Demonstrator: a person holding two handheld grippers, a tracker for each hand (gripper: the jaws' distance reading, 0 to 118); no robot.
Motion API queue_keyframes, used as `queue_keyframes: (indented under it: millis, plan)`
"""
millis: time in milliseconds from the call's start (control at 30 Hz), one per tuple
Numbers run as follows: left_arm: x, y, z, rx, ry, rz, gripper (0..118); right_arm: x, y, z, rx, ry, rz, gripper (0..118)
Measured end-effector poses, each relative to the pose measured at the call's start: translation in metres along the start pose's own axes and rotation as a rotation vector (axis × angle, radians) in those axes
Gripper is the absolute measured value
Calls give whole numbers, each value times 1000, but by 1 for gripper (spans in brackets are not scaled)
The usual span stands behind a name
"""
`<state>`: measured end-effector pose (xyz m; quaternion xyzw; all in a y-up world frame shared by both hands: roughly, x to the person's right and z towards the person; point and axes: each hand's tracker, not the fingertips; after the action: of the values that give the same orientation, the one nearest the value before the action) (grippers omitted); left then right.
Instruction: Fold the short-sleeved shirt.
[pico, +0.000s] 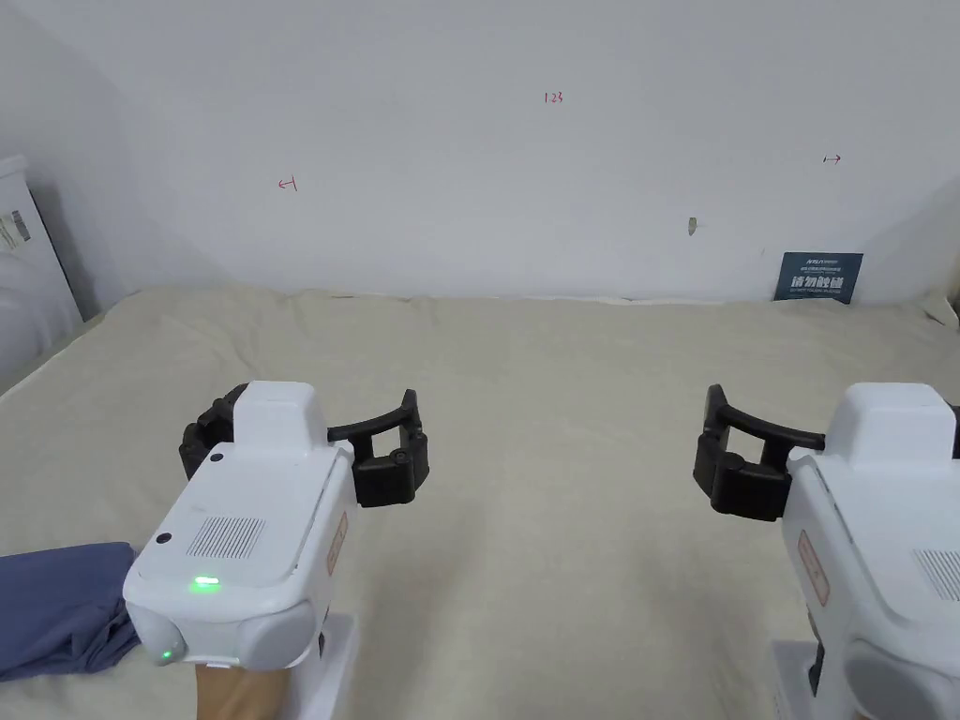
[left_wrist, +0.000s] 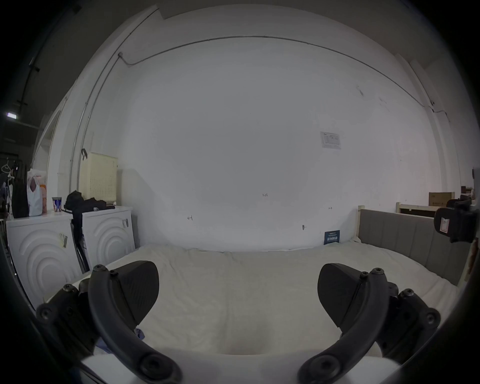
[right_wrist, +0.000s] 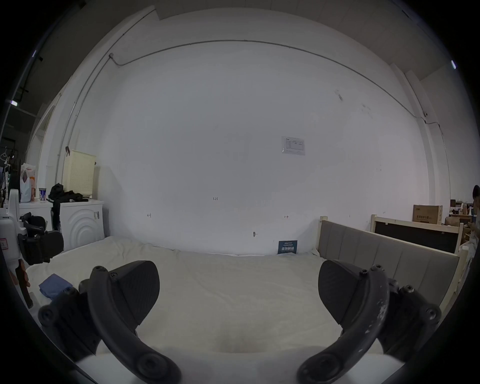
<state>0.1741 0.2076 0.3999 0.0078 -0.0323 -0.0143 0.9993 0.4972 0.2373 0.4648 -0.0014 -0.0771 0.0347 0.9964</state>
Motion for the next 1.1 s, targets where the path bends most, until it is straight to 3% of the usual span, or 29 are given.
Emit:
queue_keyframes:
  millis: [1100]
  plan:
    - [2, 9, 8, 16, 14, 4, 118, -2, 3, 0, 13, 20, 1, 118]
